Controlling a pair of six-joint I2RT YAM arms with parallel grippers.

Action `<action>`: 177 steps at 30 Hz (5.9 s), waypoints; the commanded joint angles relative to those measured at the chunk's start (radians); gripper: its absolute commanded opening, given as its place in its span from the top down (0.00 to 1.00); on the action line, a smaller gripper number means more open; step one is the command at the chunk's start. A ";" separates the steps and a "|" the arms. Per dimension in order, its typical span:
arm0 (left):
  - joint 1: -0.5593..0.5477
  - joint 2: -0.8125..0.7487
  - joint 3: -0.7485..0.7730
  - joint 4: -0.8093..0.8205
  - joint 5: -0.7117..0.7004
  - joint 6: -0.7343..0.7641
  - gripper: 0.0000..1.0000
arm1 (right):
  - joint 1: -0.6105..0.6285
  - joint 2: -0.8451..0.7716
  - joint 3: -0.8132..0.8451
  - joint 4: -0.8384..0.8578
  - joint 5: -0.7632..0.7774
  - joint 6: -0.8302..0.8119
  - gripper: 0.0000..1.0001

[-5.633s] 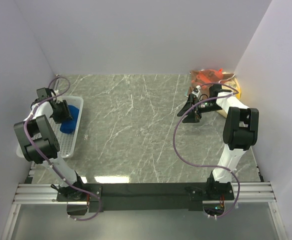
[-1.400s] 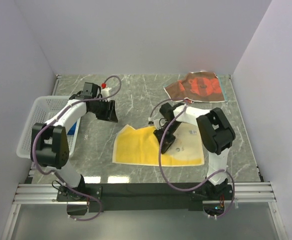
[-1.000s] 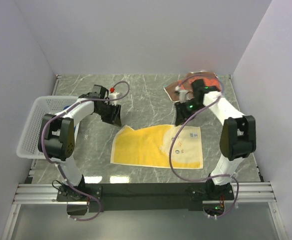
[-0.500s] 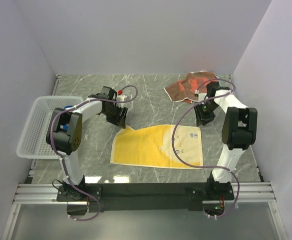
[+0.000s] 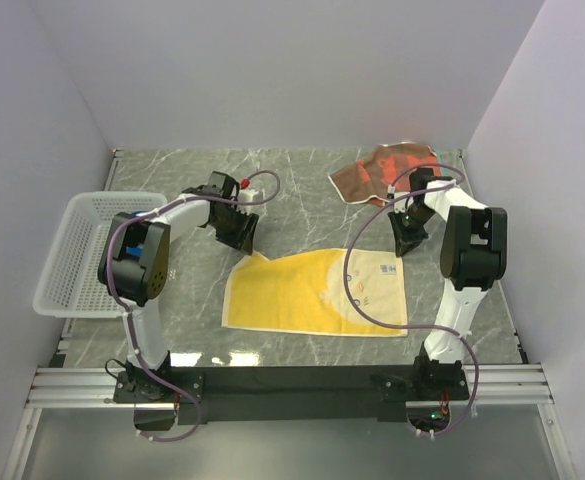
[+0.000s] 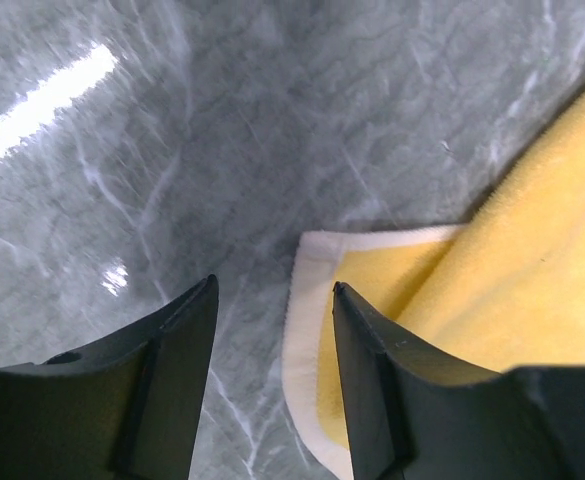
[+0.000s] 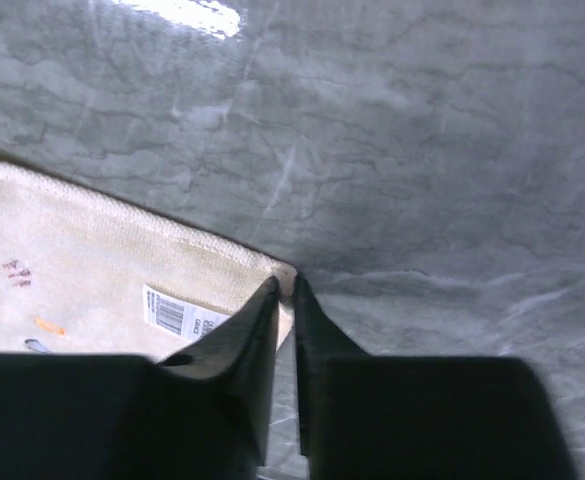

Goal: Roll the towels
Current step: Flatten the towel, then fold the towel

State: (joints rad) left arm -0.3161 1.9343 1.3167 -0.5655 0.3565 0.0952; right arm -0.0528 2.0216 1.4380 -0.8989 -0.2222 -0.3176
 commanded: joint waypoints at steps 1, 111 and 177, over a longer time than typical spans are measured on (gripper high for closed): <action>-0.012 0.011 0.049 0.004 -0.043 0.031 0.45 | 0.001 0.017 0.029 0.000 -0.037 -0.021 0.90; -0.147 -0.557 -0.645 -0.255 -0.090 0.785 0.87 | 0.188 -0.120 -0.355 -0.078 0.032 -0.047 0.80; 0.236 0.008 0.079 -0.198 0.067 0.356 0.37 | 0.151 0.163 0.286 -0.001 -0.011 -0.063 0.67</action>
State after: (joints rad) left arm -0.0818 1.9312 1.3750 -0.7811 0.4221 0.4633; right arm 0.1074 2.2074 1.7420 -0.8822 -0.2443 -0.3660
